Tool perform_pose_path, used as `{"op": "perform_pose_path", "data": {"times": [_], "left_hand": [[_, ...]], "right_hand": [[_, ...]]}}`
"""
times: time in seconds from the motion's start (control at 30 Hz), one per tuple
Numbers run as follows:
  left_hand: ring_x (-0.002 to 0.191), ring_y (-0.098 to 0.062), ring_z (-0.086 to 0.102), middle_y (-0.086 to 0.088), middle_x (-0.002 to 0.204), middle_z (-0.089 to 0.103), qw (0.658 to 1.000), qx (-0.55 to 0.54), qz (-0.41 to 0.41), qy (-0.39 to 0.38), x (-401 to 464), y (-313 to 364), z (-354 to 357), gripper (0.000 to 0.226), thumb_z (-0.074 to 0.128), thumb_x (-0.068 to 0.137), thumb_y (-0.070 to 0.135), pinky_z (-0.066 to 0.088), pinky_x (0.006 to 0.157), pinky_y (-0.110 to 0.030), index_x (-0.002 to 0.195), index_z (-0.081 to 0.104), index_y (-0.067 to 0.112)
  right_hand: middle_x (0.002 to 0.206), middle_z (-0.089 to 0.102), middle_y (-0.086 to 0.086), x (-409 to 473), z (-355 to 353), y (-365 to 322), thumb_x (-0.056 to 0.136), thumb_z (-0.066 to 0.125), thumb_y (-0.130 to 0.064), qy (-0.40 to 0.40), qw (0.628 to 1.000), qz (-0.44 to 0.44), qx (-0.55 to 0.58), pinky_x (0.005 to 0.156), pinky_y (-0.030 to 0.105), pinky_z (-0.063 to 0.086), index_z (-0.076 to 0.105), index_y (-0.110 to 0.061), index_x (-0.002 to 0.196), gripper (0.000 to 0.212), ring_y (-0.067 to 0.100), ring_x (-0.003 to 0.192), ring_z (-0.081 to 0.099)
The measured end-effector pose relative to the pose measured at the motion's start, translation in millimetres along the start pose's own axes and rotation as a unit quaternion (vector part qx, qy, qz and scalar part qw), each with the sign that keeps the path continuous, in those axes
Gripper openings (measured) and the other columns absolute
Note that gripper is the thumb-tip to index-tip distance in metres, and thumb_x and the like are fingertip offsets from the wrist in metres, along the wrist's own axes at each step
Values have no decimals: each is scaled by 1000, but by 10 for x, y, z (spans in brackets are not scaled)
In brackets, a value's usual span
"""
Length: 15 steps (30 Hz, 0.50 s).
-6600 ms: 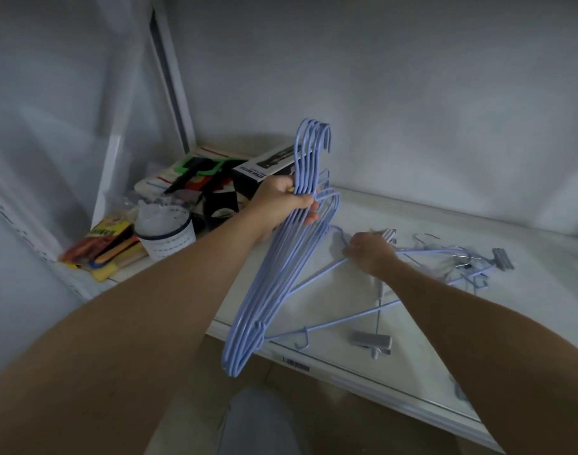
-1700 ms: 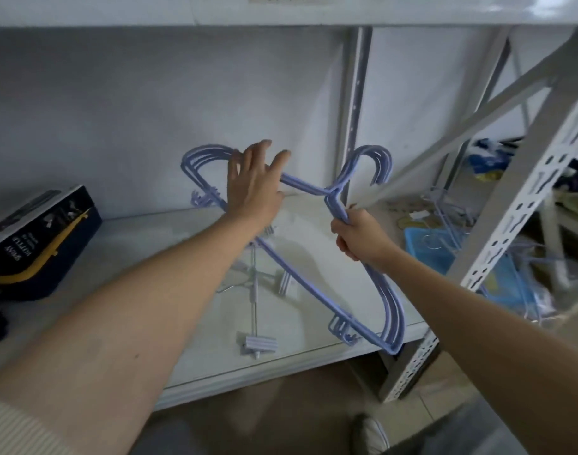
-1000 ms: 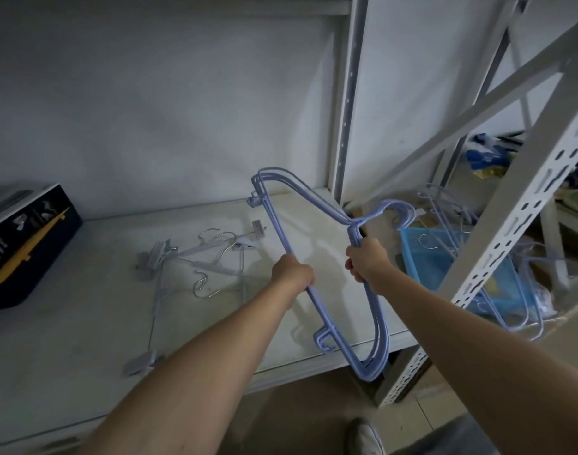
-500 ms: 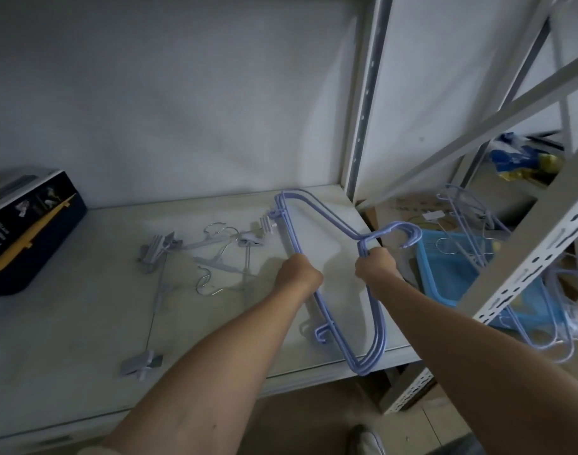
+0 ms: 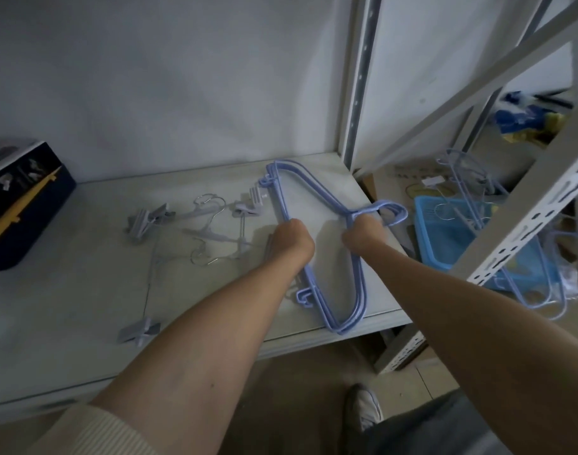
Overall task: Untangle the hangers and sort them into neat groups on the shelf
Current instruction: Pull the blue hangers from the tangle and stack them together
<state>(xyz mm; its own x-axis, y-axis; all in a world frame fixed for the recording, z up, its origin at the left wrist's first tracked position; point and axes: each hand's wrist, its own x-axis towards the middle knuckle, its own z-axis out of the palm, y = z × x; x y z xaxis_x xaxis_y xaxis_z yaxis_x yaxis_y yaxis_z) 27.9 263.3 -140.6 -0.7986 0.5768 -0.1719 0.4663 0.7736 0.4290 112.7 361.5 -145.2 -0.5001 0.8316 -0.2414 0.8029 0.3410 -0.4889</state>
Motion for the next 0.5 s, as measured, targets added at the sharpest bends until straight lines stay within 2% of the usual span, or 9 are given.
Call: {"op": "perform_pose_path", "data": {"times": [0.07, 0.13, 0.17, 0.3, 0.43, 0.5], "left_hand": [[121, -34, 57, -21, 129, 59, 1000, 4, 0, 7, -18, 9, -6, 33, 45, 94, 3, 47, 98, -36, 123, 57, -4], [121, -35, 56, -22, 129, 59, 1000, 8, 0, 15, -34, 2, -7, 33, 44, 94, 2, 46, 98, -37, 124, 57, -4], [121, -35, 56, -22, 129, 59, 1000, 9, -1, 18, -51, -1, -8, 33, 44, 94, 2, 46, 98, -37, 123, 57, -4], [119, -35, 57, -22, 128, 59, 1000, 7, 0, 19, -119, 8, 9, 32, 45, 93, 3, 47, 95, -36, 123, 57, -3], [118, -34, 58, -21, 127, 60, 1000, -3, -6, 14, -131, -18, -2, 31, 46, 94, 3, 49, 92, -35, 123, 56, -3], [118, -35, 57, -21, 128, 60, 1000, -14, -5, 11, -133, -45, -19, 31, 48, 94, 7, 48, 92, -36, 122, 56, -4]], "right_hand": [[85, 49, 12, -28, -22, 0, 93, 44, -6, -1, 1000, -10, 0, 63, 30, 40, 50, -2, 89, 9, 25, 73, 50], [90, 50, 15, -43, -29, 9, 94, 43, -6, 10, 1000, -19, 6, 69, 31, 40, 56, 3, 106, 19, 31, 84, 55], [91, 52, 17, -49, -34, 14, 95, 43, -5, 16, 1000, -22, 9, 71, 32, 42, 56, 5, 108, 21, 33, 88, 58], [106, 63, 26, -50, -17, 77, 96, 43, -5, 42, 998, -38, 20, 74, 36, 48, 58, 5, 101, 19, 33, 87, 59], [101, 62, 24, -68, -4, 89, 94, 43, -4, 46, 998, -50, 6, 70, 35, 46, 59, 8, 103, 21, 35, 91, 62], [92, 55, 20, -80, -11, 62, 91, 43, 0, 33, 998, -46, -11, 62, 30, 45, 56, 5, 87, 14, 28, 75, 56]]}}
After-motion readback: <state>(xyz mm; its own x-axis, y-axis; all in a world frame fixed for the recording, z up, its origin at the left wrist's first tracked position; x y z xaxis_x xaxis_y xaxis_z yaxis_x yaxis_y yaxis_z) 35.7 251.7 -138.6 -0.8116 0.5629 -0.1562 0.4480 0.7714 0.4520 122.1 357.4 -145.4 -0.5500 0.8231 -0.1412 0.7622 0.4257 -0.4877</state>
